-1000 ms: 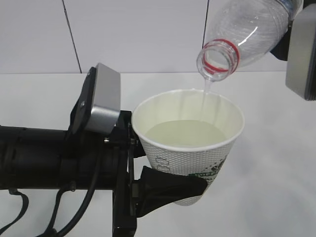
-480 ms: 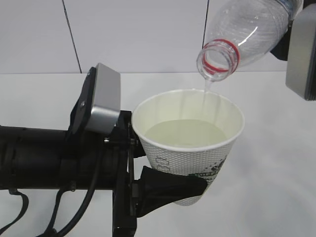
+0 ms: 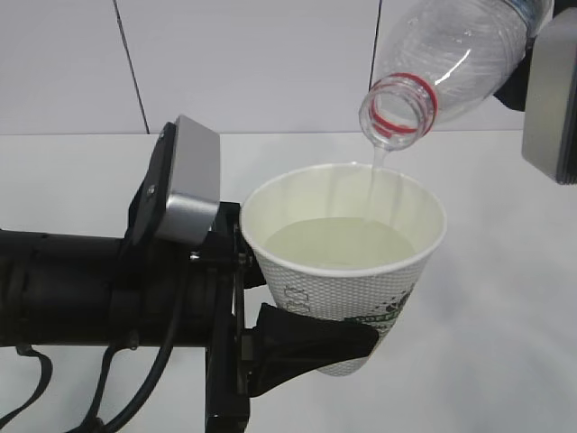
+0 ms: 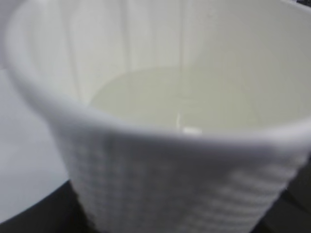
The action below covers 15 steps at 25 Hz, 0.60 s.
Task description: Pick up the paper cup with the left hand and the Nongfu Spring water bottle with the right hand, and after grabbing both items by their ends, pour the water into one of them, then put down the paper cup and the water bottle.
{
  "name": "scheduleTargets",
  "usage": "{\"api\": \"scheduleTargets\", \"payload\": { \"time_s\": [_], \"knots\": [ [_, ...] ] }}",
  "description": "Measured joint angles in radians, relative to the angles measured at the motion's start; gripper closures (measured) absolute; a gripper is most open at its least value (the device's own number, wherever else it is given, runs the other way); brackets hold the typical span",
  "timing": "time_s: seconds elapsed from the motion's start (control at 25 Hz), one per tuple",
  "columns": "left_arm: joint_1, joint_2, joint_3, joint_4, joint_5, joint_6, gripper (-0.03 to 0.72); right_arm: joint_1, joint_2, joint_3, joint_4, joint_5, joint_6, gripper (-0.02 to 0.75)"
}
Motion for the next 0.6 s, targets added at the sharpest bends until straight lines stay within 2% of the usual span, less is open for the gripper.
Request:
{"api": "scheduleTargets", "payload": {
  "time_s": [0.6],
  "knots": [
    [0.000,0.000,0.000,0.000,0.000,0.000,0.223,0.000,0.000,0.000,0.000,-0.012,0.012,0.300]
  ]
}}
